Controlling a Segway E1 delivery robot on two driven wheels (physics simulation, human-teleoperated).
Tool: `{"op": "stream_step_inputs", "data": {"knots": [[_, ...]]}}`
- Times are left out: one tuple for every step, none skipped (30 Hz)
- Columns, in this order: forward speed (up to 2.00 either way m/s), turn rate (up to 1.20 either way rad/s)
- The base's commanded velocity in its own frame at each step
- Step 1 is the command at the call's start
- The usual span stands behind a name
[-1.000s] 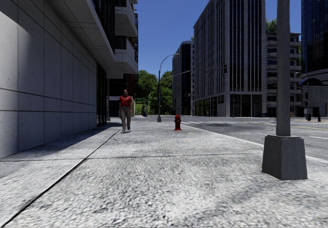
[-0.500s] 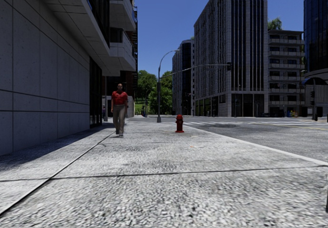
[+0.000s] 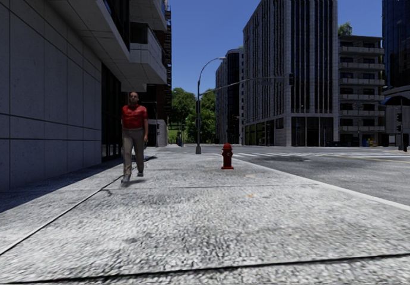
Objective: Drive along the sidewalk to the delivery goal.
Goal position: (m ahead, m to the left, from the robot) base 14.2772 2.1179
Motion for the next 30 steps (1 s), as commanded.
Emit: {"op": "stream_step_inputs", "data": {"knots": [[2.0,0.0],[2.0,0.0],[2.0,0.0],[2.0,0.0],[2.0,0.0],[2.0,0.0],[2.0,0.0],[2.0,0.0],[2.0,0.0],[2.0,0.0],[2.0,0.0],[2.0,0.0],[2.0,0.0],[2.0,0.0],[2.0,0.0],[2.0,0.0],[2.0,0.0],[2.0,0.0],[2.0,0.0],[2.0,0.0],[2.0,0.0],[2.0,0.0],[2.0,0.0],[2.0,0.0],[2.0,0.0],[2.0,0.01],[2.0,0.21],[2.0,0.33],[2.0,0.33],[2.0,0.37]]}}
